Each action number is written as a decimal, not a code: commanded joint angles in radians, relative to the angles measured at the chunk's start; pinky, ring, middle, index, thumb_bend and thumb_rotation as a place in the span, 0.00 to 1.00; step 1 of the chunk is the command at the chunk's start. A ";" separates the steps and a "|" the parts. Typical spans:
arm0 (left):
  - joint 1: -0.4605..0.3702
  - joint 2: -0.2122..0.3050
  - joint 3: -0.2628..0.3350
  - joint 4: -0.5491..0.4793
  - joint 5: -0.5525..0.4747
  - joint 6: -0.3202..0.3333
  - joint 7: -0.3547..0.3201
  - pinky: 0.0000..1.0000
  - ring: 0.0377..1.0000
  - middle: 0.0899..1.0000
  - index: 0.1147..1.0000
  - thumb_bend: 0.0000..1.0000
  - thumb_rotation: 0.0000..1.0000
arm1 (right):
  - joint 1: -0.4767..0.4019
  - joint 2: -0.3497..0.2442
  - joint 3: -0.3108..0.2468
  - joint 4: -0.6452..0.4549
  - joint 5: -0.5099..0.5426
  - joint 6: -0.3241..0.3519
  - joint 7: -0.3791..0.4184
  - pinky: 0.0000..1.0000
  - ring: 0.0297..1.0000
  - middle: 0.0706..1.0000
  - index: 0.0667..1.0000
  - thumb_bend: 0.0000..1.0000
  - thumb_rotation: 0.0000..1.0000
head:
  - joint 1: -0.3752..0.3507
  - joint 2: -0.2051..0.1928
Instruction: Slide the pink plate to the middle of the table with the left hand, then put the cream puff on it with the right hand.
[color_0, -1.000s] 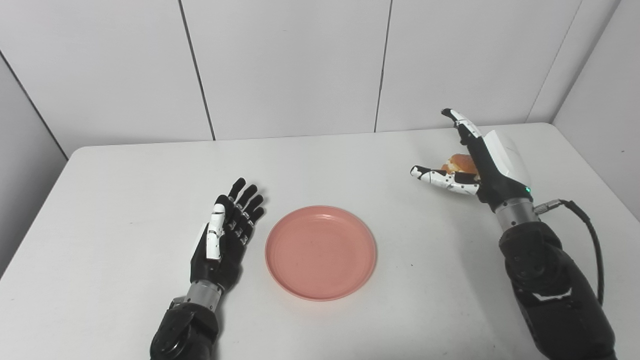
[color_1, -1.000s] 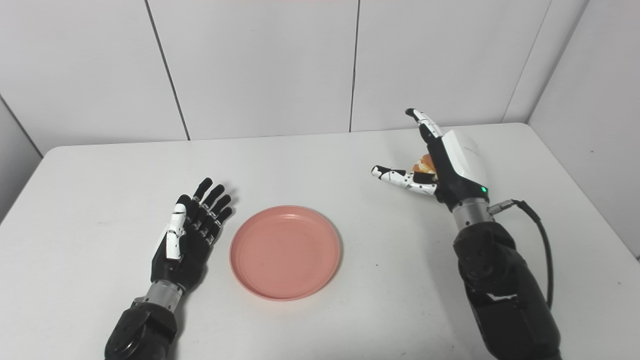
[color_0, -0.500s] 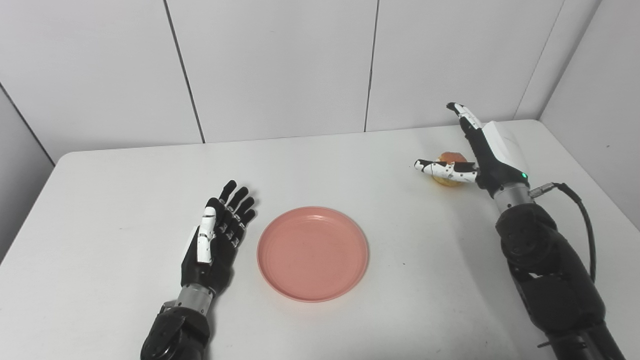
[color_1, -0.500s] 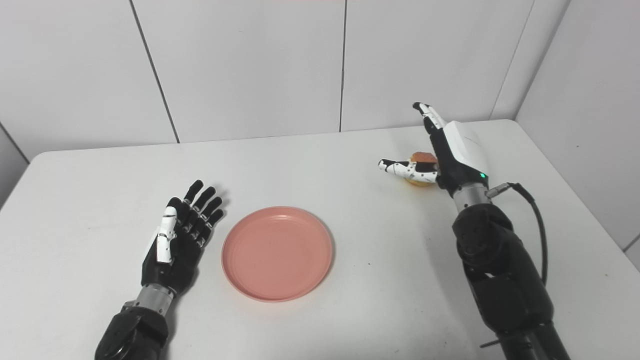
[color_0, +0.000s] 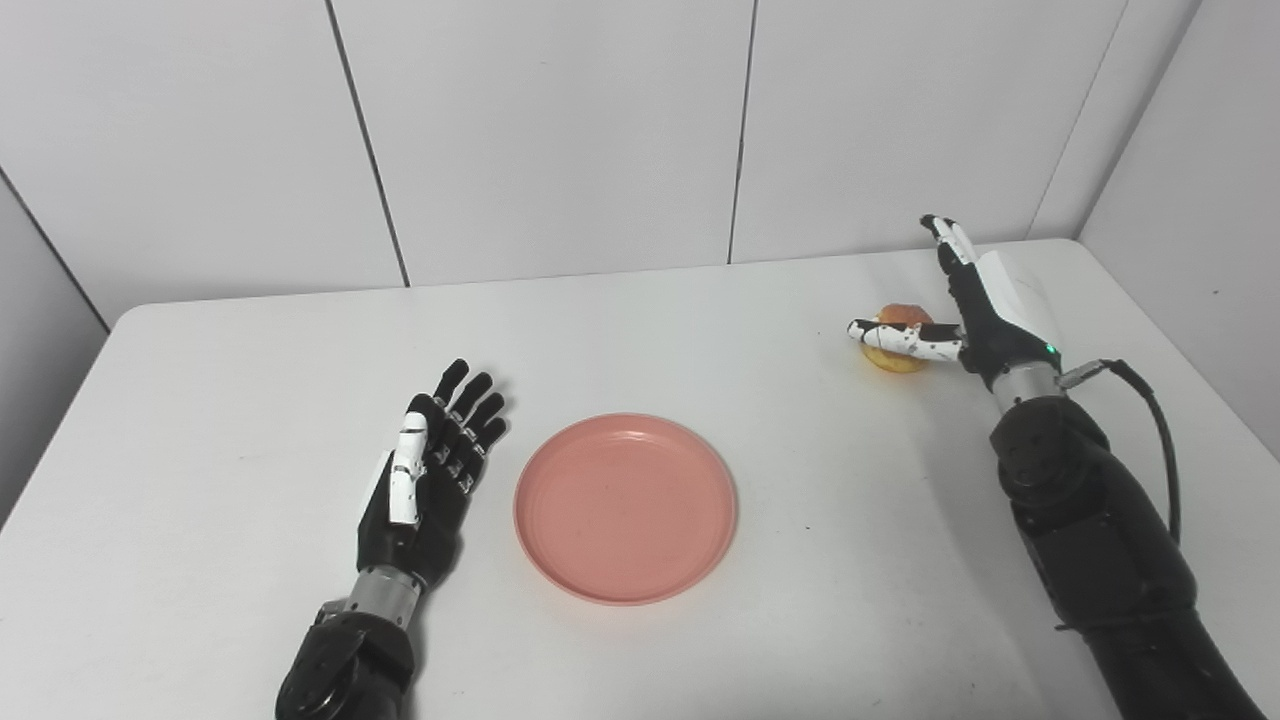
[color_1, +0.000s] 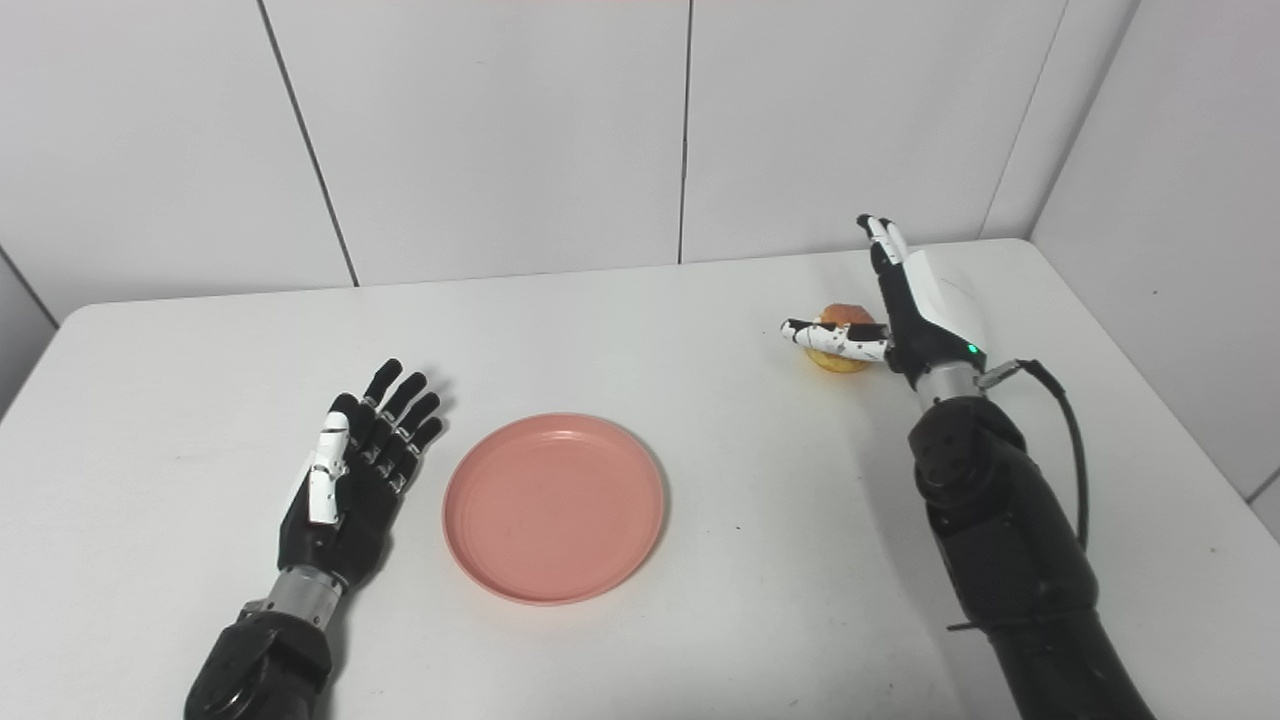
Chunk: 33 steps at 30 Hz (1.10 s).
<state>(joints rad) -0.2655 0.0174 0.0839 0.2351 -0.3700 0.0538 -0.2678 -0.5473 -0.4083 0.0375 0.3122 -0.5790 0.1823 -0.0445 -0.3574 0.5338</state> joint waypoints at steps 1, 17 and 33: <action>0.059 0.014 0.011 0.067 -0.004 0.034 0.002 0.98 0.95 0.94 0.93 0.39 1.00 | -0.072 -0.032 0.007 0.025 -0.014 -0.010 -0.027 0.77 0.91 0.98 0.95 0.82 0.50 | 0.000 0.000; 0.061 0.014 0.007 0.069 -0.015 0.033 0.000 0.99 0.96 0.95 0.94 0.39 1.00 | -0.170 -0.050 0.073 0.216 -0.023 0.018 -0.026 0.75 0.89 0.95 0.94 0.86 0.47 | 0.000 -0.006; 0.062 0.010 0.013 0.070 -0.020 0.036 0.007 0.99 0.96 0.94 0.94 0.38 1.00 | -0.229 -0.040 0.101 0.407 0.009 -0.031 -0.078 0.73 0.87 0.94 0.92 0.86 0.48 | -0.007 -0.008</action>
<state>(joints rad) -0.2660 0.0189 0.0869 0.2360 -0.3892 0.0550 -0.2669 -0.7137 -0.4246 0.1387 0.7208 -0.5724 0.1828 -0.0905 -0.3651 0.5262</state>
